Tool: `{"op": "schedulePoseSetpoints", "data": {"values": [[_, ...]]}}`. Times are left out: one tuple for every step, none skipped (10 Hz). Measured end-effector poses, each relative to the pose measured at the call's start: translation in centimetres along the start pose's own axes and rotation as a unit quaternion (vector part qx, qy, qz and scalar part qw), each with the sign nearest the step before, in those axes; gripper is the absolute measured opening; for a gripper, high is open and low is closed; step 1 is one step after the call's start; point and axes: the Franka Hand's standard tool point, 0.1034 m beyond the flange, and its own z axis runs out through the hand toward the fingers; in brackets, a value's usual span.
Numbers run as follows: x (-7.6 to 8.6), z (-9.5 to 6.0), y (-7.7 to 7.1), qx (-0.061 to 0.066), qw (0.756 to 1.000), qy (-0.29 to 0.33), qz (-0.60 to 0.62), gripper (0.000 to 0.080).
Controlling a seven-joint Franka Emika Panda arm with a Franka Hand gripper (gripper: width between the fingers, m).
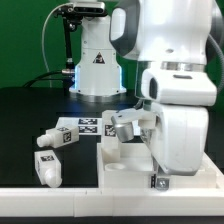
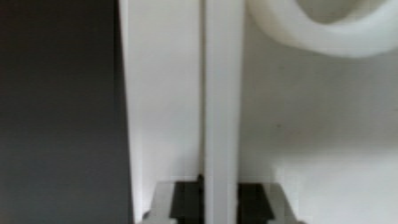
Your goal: Assemble square table
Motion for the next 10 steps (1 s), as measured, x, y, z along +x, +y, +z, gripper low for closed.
{"op": "schedulePoseSetpoints", "data": {"values": [[0.0, 0.0, -0.2, 0.003, 1.0, -0.001, 0.0, 0.0051], [0.0, 0.0, -0.3, 0.005, 1.0, -0.001, 0.0, 0.0051], [-0.1, -0.3, -0.1, 0.002, 1.0, -0.002, 0.008, 0.0284], [-0.1, -1.8, 0.5, -0.005, 1.0, -0.006, 0.019, 0.047], [-0.3, -3.6, 0.9, -0.013, 1.0, -0.008, 0.023, 0.047], [-0.7, -5.3, 1.3, -0.023, 0.999, -0.009, 0.032, 0.0605], [-1.0, -5.7, 1.3, -0.026, 0.999, -0.011, 0.039, 0.0605], [-1.0, -5.4, 1.2, -0.023, 0.999, -0.012, 0.039, 0.064], [-1.0, -5.4, 1.2, -0.023, 0.999, -0.011, 0.048, 0.064], [-1.0, -5.4, 1.2, -0.023, 0.998, -0.011, 0.054, 0.0649]]}}
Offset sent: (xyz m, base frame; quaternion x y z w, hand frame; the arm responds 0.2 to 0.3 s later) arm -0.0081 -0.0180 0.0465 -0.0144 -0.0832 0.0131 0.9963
